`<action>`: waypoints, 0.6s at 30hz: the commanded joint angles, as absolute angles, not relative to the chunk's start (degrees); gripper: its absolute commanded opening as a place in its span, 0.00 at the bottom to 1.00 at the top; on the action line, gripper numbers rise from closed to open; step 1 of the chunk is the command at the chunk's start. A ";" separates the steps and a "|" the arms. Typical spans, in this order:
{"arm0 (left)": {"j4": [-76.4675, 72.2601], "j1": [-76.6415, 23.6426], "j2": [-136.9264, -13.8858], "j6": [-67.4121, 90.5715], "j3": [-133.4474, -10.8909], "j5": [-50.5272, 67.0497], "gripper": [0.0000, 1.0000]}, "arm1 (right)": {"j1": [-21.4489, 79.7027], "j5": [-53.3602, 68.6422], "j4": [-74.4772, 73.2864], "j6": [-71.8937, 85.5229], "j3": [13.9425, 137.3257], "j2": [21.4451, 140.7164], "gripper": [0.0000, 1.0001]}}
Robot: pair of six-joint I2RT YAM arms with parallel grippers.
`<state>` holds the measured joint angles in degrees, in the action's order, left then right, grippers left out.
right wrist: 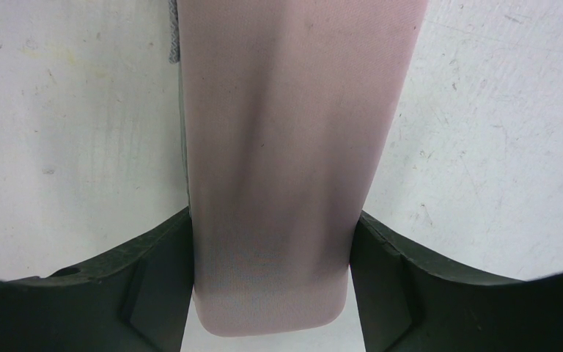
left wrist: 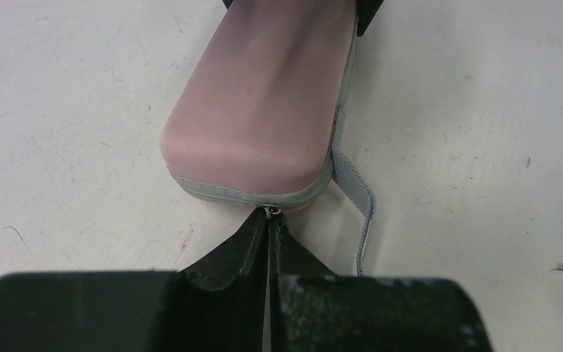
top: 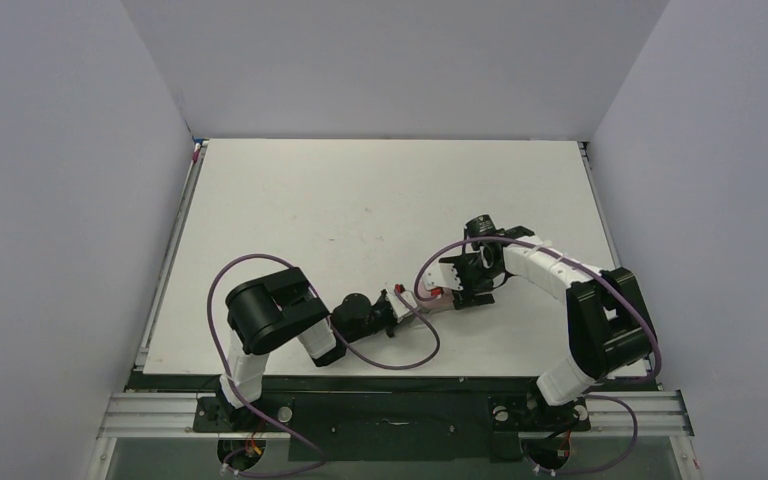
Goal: Open the umbrella
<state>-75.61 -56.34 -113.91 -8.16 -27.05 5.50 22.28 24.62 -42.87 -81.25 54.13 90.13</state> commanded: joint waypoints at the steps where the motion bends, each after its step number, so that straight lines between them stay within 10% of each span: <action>1: -80.02 -55.95 -110.95 -8.76 -27.75 3.10 0.00 | 23.12 26.00 -44.85 -86.35 52.39 87.17 0.19; 15: -80.20 -51.93 -111.37 -12.64 -26.94 7.26 0.00 | 23.17 25.13 -52.90 -111.56 49.65 85.56 0.18; 18: -81.01 -51.76 -111.52 -13.93 -26.58 9.44 0.00 | 23.50 25.89 -52.78 -116.21 50.67 85.86 0.33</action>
